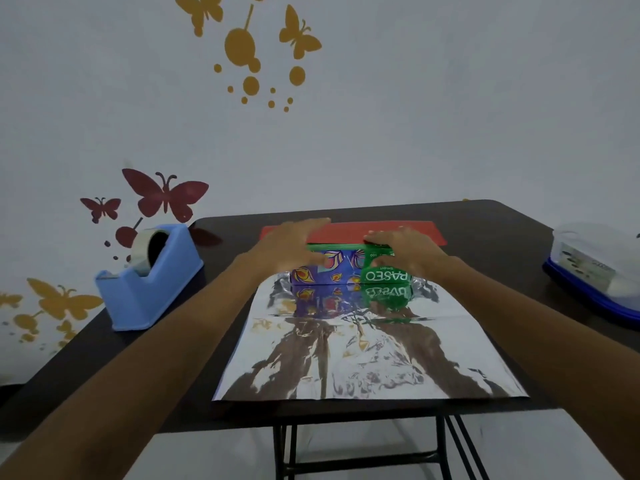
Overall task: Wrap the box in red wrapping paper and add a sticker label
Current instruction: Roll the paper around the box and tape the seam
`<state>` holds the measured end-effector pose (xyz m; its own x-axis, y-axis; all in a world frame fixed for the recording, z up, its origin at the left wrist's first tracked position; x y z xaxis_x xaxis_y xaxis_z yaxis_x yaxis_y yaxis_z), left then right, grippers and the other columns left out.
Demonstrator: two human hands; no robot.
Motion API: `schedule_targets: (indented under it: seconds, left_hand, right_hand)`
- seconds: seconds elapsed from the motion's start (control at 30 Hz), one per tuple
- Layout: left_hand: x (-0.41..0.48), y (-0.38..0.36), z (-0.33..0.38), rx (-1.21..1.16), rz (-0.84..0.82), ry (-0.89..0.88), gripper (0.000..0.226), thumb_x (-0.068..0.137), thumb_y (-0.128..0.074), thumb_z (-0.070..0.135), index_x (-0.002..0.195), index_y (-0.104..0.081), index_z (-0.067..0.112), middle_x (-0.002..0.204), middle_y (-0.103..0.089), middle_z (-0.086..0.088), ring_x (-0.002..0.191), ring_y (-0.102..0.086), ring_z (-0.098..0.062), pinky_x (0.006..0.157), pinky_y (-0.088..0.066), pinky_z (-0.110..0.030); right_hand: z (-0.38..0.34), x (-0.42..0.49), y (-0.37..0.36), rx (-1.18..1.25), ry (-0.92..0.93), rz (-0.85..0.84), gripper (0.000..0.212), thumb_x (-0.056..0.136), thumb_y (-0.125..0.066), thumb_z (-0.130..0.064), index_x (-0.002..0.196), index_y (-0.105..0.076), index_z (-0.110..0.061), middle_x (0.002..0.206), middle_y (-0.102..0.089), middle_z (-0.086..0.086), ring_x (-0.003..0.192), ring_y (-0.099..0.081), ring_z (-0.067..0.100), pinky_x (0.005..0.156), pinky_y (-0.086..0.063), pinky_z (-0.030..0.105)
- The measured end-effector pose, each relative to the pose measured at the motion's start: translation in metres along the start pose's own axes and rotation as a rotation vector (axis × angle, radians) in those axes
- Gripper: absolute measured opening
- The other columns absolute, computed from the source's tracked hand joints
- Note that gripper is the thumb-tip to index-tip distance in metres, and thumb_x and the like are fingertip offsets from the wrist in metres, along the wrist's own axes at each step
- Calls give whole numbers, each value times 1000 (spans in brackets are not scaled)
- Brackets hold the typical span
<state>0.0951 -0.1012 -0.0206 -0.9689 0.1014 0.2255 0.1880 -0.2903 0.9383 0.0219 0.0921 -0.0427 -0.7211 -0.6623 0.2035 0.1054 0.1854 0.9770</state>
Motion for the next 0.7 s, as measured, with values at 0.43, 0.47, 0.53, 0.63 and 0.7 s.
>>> schedule_targets:
  seconds: [0.43,0.47,0.53,0.63,0.7]
  left_hand:
    - [8,-28,20,304,32,51,65,83,-65,45,141,-43,25,137,-54,-4,125,-49,-26,99,-41,-37]
    - [7,-27,22,314,41,54,65,83,-66,46,141,-44,25,137,-54,-4,124,-49,-26,98,-41,-37]
    - [5,-26,24,361,55,51,65,83,-64,48,141,-44,28,136,-55,-2,124,-50,-25,96,-41,-37]
    - [3,-27,22,350,66,56,63,84,-63,49,141,-43,30,138,-53,1,125,-49,-23,95,-42,-34]
    - [1,-27,21,301,85,48,63,84,-65,47,140,-44,30,141,-49,5,128,-46,-20,98,-40,-33]
  right_hand:
    - [-7,-2,1,-151,-42,15,60,88,-56,-47,142,-39,-27,144,-45,-3,128,-47,19,116,-5,34]
    - [-8,-4,2,-163,-47,24,59,88,-56,-47,141,-40,-27,143,-46,-3,127,-48,19,116,-5,34]
    - [-10,-6,2,-188,-67,43,58,88,-56,-48,140,-41,-28,140,-50,-2,126,-49,20,116,-5,33]
    - [-9,-8,1,-124,-76,71,57,87,-59,-46,139,-43,-27,135,-55,0,126,-49,20,116,-7,34]
    - [-6,-10,1,-53,-67,86,62,87,-59,-45,142,-38,-26,141,-48,0,131,-43,19,116,-7,39]
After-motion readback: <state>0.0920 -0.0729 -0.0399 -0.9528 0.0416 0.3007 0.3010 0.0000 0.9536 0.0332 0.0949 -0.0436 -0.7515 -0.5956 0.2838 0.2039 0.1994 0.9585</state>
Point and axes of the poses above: each hand's wrist, its own x-axis towards the middle knuckle, its own y-axis out of the back of the hand, z = x × y, the point moved 4 cm from there along x, towards the middle knuckle
